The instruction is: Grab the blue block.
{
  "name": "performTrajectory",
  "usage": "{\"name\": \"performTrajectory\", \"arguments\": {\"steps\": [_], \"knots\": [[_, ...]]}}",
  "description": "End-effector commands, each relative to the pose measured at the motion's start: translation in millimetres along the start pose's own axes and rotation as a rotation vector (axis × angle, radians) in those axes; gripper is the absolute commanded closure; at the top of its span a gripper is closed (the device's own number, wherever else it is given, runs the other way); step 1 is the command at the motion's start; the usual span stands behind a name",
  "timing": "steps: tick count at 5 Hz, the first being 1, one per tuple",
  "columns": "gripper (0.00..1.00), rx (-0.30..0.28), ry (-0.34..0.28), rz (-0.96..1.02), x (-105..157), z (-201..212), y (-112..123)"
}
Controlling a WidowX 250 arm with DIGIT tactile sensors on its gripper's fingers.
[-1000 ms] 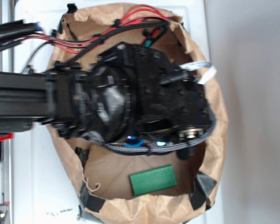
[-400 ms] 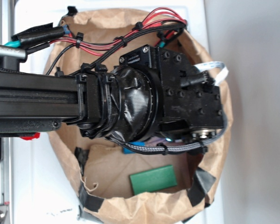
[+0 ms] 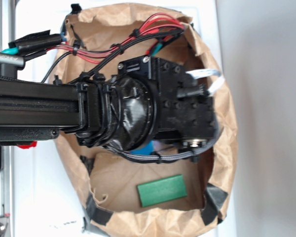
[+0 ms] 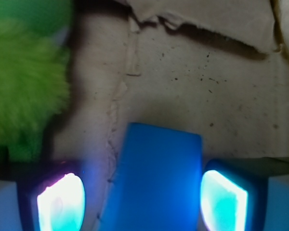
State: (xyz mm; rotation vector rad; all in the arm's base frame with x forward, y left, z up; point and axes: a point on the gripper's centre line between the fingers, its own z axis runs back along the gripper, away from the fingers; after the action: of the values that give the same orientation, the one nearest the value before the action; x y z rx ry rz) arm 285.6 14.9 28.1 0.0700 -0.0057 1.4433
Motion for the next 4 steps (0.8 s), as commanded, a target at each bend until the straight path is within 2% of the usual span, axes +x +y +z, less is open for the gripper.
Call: {"name": "performTrajectory", "arguments": {"steps": [1, 3, 4], "knots": [[0.00, -0.027, -0.023, -0.033, 8.7, 13.9, 17.2], [0.00, 0.007, -0.029, -0.056, 4.0, 8.3, 24.4], [1.00, 0.019, -0.025, -0.042, 2.8, 5.3, 25.0]]}}
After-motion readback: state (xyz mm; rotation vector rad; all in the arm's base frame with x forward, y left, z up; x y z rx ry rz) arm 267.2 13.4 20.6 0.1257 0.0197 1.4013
